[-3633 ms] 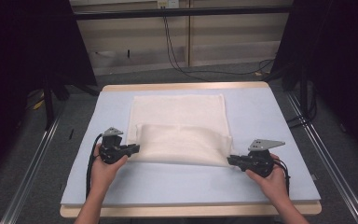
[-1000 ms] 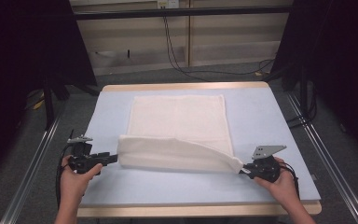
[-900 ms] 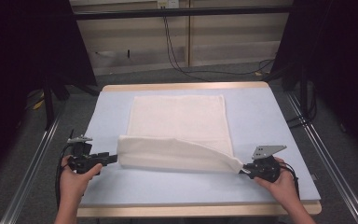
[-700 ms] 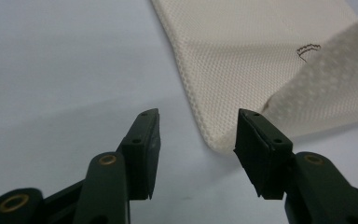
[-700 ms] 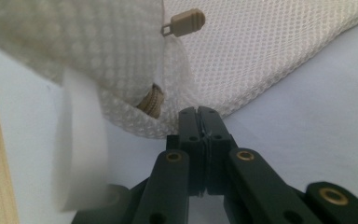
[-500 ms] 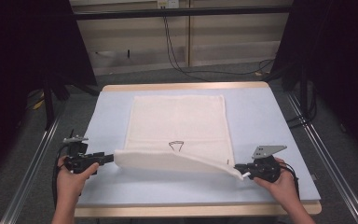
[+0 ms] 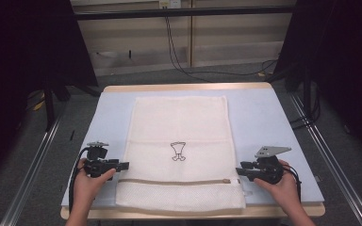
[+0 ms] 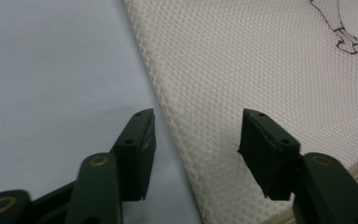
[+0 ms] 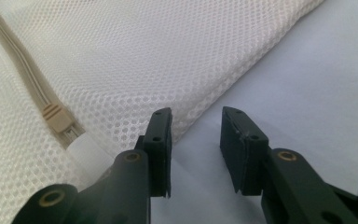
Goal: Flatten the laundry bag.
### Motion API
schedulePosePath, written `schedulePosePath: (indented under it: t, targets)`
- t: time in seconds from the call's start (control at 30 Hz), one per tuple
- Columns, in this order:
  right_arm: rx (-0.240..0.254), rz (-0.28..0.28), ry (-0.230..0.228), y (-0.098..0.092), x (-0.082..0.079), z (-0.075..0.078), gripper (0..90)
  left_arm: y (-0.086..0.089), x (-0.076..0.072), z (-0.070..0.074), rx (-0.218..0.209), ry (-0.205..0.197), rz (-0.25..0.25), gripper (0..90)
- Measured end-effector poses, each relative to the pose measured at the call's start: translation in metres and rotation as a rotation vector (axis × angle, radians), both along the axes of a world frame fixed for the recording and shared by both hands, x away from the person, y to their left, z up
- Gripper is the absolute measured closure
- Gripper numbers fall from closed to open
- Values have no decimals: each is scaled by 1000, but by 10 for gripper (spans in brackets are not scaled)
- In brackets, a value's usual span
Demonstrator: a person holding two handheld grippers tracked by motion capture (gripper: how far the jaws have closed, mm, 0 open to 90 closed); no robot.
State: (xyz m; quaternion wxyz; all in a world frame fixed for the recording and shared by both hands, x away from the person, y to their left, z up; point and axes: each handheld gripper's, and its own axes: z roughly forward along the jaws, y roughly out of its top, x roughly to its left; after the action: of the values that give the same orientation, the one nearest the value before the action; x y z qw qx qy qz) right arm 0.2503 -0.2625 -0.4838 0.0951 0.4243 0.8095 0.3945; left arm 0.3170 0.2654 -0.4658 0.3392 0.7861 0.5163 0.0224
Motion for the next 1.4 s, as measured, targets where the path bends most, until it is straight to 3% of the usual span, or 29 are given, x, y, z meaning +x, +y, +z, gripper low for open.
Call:
schedulePosePath:
  t: [0.1,0.17,0.2,0.27,0.33,0.37,0.57,0.67,0.7,0.87,1.23,1.4]
  targets:
    - [8,-2,14,1,1,1,652,-5,0,0,-8,25,0,557]
    - [12,-10,21,1,1,2,650,-6,-1,1,11,22,3,589]
    - [42,-14,18,2,1,4,645,-8,-1,1,14,24,16,607]
    - [46,-12,22,4,1,5,643,-8,-1,1,20,31,0,629]
    - [14,5,32,11,0,3,659,-9,-1,1,47,25,-4,693]
    - [-20,8,27,15,0,3,682,-9,-2,1,47,27,1,718]
    - [-17,21,47,20,4,6,867,-11,0,2,37,44,18,852]
    - [-10,19,44,19,6,7,878,-11,3,3,41,40,18,863]
    - [-19,8,39,20,8,8,882,-11,6,4,24,20,49,866]
    - [-24,-12,-3,21,17,10,883,-10,16,3,4,-5,88,864]
    - [-46,-27,-60,23,23,8,882,-8,22,5,33,-29,97,863]
    - [-56,-25,-60,25,25,7,882,-7,21,5,36,-36,102,863]
